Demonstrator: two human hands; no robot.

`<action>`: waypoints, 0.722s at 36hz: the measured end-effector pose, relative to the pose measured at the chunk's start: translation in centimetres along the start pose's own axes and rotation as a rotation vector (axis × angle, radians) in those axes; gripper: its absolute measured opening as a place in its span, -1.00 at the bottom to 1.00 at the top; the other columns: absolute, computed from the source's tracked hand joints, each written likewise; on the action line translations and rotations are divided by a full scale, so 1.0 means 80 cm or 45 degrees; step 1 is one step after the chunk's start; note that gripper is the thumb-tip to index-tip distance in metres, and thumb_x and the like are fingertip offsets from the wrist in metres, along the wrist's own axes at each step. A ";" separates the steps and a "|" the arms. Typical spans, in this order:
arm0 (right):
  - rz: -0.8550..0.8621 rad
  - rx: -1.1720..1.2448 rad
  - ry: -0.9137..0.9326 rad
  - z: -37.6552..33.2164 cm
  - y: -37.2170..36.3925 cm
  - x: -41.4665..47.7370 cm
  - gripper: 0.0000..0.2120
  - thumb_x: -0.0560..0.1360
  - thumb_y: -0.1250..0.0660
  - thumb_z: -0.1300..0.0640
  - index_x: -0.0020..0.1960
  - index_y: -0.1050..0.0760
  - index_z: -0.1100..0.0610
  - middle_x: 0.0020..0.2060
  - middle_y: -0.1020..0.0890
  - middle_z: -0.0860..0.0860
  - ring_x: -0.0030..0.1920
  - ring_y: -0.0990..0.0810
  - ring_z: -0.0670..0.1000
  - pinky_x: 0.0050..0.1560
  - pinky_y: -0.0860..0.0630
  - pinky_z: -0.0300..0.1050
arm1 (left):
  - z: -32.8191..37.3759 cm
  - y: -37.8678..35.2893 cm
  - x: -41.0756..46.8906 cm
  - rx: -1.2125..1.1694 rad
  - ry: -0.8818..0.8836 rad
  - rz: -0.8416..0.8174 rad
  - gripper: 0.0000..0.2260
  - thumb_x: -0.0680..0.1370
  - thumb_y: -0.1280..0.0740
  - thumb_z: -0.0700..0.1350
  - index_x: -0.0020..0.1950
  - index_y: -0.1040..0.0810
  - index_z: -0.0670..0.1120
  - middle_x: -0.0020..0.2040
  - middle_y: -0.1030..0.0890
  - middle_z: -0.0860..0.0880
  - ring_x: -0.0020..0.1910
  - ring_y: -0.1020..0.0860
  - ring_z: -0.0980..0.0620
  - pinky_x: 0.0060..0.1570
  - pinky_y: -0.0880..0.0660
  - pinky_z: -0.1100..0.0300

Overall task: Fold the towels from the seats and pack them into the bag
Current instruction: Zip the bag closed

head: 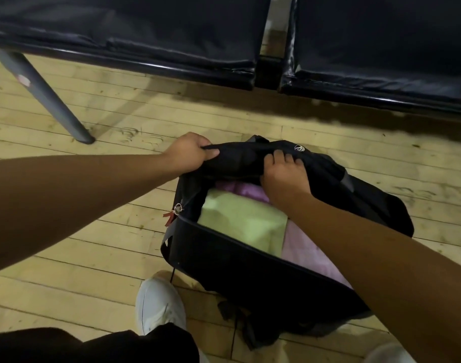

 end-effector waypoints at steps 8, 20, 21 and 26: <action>0.528 0.397 0.016 0.036 0.035 -0.008 -0.68 0.42 -0.07 0.17 -0.05 -0.51 0.33 -0.24 -0.59 0.27 -0.48 -0.54 0.26 -0.46 -0.30 -0.12 | 0.039 -0.015 -0.023 0.707 -0.588 0.162 -0.45 0.51 -0.26 0.36 0.37 -0.35 0.06 0.20 -0.45 -0.05 0.19 -0.41 -0.03 0.20 -0.40 0.01; 0.305 0.108 0.000 0.071 0.027 -0.044 -0.71 0.38 -0.39 0.35 0.09 -0.47 0.32 -0.07 -0.56 0.29 -0.14 -0.60 0.30 -0.25 -0.55 0.13 | 0.105 -0.036 -0.039 1.125 -0.874 0.300 -0.71 0.58 -0.19 -0.20 0.26 -0.56 -0.18 0.14 -0.56 -0.17 0.18 -0.49 -0.21 -0.08 -0.48 -0.04; 0.205 0.091 -0.067 0.080 0.021 -0.048 -0.68 0.41 -0.35 0.35 0.15 -0.45 0.32 0.01 -0.54 0.29 -0.04 -0.59 0.32 -0.18 -0.56 0.17 | 0.103 -0.034 -0.041 1.142 -0.875 0.297 -0.71 0.58 -0.18 -0.22 0.26 -0.55 -0.17 0.13 -0.55 -0.16 0.17 -0.49 -0.21 -0.13 -0.47 -0.03; 0.034 0.007 -0.153 0.118 0.025 -0.078 -0.69 0.53 -0.26 0.26 0.26 -0.39 0.27 0.12 -0.55 0.23 0.03 -0.58 0.26 -0.17 -0.44 0.04 | 0.101 -0.037 -0.050 1.283 -0.822 0.192 -0.74 0.61 -0.16 -0.20 0.24 -0.53 -0.13 0.10 -0.53 -0.10 0.13 -0.51 -0.17 -0.19 -0.42 0.04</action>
Point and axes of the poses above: each hand's wrist, its own x-axis towards the middle knuckle, its own y-axis out of the back of the hand, z = x × y, the point moved 3 cm from there along x, towards the middle knuckle
